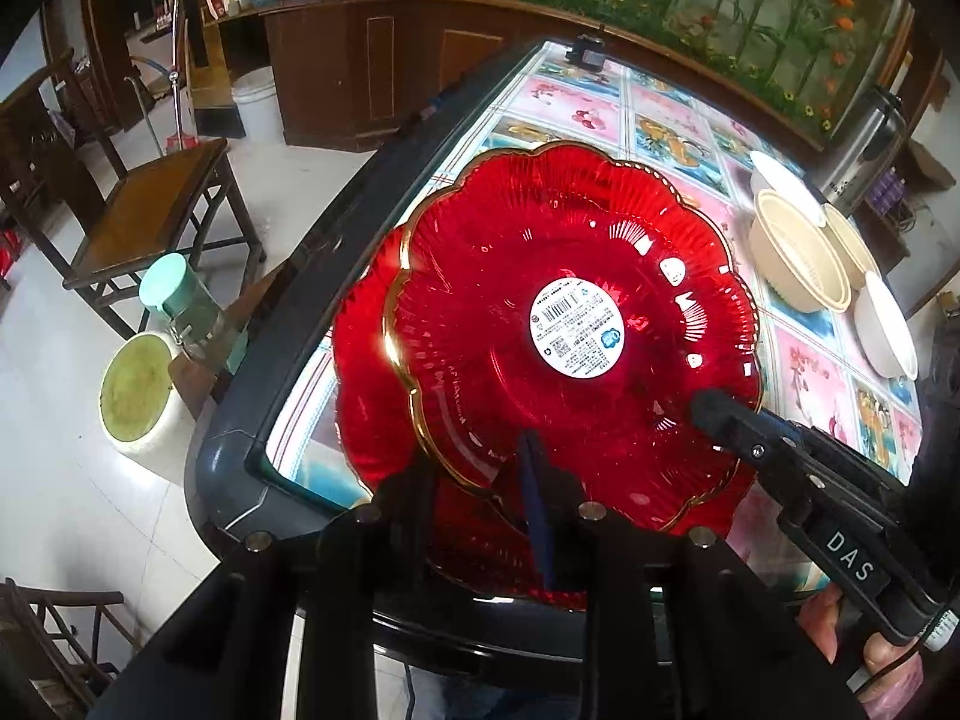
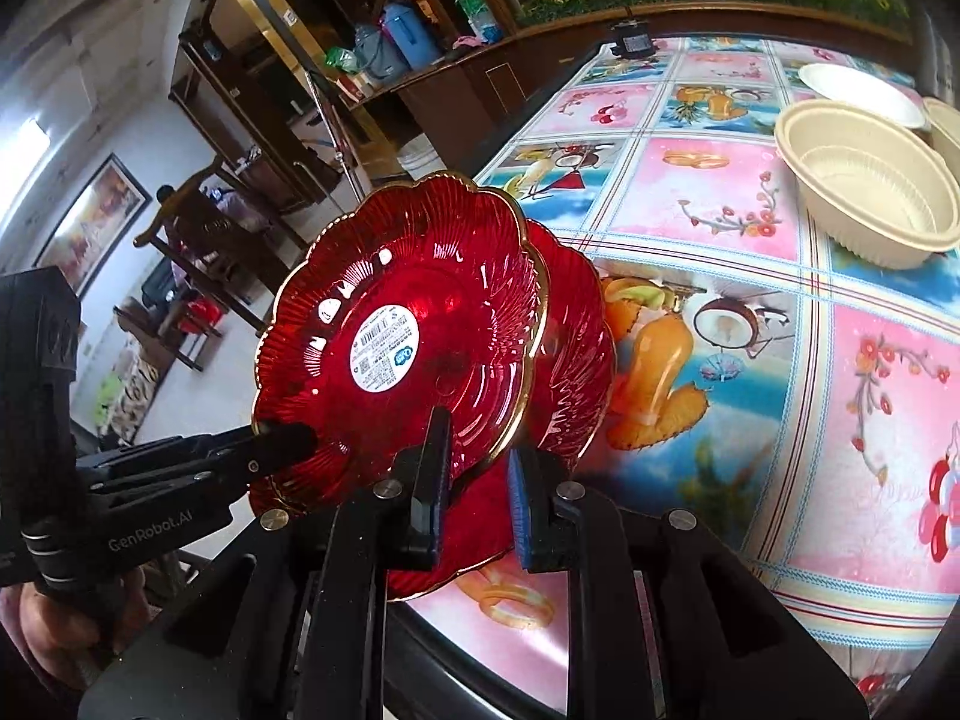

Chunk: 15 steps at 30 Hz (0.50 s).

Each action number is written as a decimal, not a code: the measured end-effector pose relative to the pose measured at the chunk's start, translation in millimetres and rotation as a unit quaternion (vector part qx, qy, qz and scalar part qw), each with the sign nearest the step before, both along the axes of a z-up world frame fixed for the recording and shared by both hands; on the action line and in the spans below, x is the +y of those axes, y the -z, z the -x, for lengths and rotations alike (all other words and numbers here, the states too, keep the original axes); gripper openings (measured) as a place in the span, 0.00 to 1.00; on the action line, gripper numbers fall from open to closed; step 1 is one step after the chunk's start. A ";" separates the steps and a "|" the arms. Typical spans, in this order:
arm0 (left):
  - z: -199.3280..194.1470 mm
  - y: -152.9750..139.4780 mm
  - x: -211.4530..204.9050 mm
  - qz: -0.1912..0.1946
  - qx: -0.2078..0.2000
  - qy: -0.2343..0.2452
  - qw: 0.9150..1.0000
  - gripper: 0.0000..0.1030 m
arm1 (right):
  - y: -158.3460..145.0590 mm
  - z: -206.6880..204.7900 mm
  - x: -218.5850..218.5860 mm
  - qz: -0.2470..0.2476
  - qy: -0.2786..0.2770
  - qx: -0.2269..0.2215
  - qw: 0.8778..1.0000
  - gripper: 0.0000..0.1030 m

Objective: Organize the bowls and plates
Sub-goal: 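Lower the small red plate with the right gripper onto the large plate held by the left gripper, then carry the stacked red plates with the left gripper to the table edge and release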

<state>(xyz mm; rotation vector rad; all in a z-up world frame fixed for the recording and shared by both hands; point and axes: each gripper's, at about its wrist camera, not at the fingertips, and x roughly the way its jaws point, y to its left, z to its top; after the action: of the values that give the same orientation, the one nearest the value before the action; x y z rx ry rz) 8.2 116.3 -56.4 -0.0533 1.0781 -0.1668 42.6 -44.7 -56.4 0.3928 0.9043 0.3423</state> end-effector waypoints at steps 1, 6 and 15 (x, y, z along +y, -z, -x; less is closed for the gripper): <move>0.3 -0.1 0.5 -0.002 0.001 0.000 1.000 0.29 | 0.0 -1.5 0.6 0.003 -0.002 0.000 1.000 0.16; 0.5 -1.8 -0.3 -0.051 -0.013 -0.010 0.999 0.34 | -5.2 -0.7 2.3 0.020 0.005 -0.010 1.000 0.22; 1.9 -13.4 12.3 -0.057 -0.036 -0.035 0.997 0.50 | -14.5 -0.7 -9.8 0.033 0.004 -0.016 0.999 0.27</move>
<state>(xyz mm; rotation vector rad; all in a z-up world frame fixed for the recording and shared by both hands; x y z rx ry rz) 6.2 128.6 -43.0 0.0174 1.0101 -0.0441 43.2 -54.5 -41.9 0.3288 0.8794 0.3101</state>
